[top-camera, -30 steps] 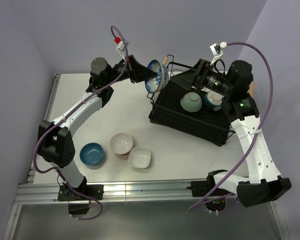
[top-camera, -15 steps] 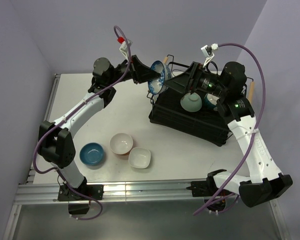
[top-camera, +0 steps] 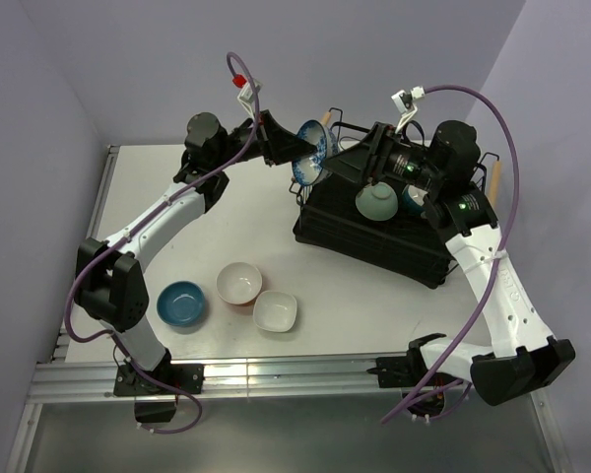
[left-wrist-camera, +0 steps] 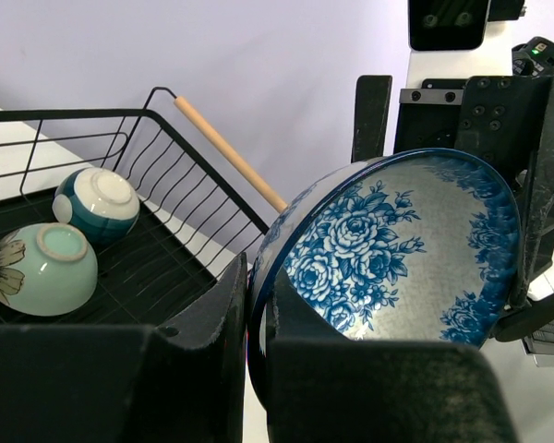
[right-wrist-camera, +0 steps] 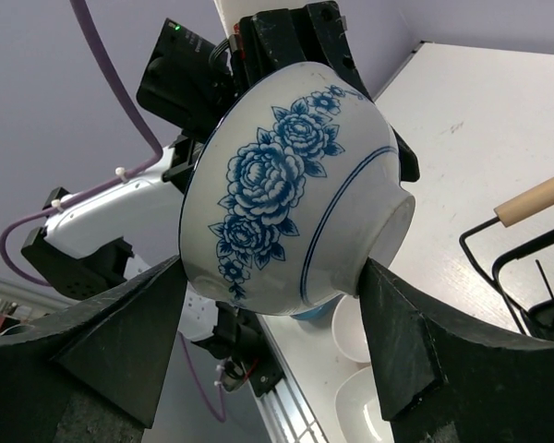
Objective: Load the bowls into the dish rack
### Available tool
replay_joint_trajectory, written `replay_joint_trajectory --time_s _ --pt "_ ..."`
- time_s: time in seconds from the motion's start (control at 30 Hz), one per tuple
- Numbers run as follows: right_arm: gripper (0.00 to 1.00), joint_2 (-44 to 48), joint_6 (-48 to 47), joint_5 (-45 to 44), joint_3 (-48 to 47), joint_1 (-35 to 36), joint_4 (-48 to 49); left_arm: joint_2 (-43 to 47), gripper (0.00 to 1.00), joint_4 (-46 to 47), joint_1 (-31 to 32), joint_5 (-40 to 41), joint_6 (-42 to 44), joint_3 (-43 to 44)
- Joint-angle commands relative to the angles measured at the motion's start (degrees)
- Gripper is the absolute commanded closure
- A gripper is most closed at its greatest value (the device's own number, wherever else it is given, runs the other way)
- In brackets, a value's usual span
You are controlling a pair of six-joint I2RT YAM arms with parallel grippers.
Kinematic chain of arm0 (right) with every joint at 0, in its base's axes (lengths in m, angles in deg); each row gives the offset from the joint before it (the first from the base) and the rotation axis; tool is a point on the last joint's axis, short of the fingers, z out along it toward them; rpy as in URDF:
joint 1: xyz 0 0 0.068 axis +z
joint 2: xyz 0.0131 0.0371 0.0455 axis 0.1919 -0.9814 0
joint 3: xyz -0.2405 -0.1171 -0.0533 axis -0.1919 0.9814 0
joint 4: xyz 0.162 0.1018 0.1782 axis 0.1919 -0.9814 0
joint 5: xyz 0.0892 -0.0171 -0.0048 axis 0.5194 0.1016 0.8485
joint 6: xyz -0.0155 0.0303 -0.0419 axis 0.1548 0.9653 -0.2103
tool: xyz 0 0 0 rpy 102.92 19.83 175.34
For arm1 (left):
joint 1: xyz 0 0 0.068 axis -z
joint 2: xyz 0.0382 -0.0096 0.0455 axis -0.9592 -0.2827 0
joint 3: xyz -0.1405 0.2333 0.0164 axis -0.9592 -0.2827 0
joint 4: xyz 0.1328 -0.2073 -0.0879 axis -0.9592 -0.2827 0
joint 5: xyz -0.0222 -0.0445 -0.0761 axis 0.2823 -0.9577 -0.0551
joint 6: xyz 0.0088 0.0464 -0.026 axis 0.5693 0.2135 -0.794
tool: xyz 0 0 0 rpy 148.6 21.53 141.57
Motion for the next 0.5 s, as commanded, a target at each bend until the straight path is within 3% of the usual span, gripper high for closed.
replay_joint_trajectory --time_s 0.0,0.3,0.4,0.47 --pt "0.19 -0.3 -1.0 -0.3 -1.3 1.4 1.5 1.3 1.00 0.3 1.1 2.2 1.6 3.0" --pt "0.10 -1.0 -1.6 -1.8 -2.5 1.8 0.2 1.3 1.00 -2.4 1.5 3.6 2.9 3.3" --pt "0.15 -1.4 -1.8 -1.8 -2.4 1.9 0.1 1.5 1.00 -2.4 1.6 3.6 2.9 3.1" --pt "0.32 -1.4 -1.8 -1.9 -2.2 1.9 0.3 1.4 1.00 -2.8 1.7 3.7 3.2 3.4"
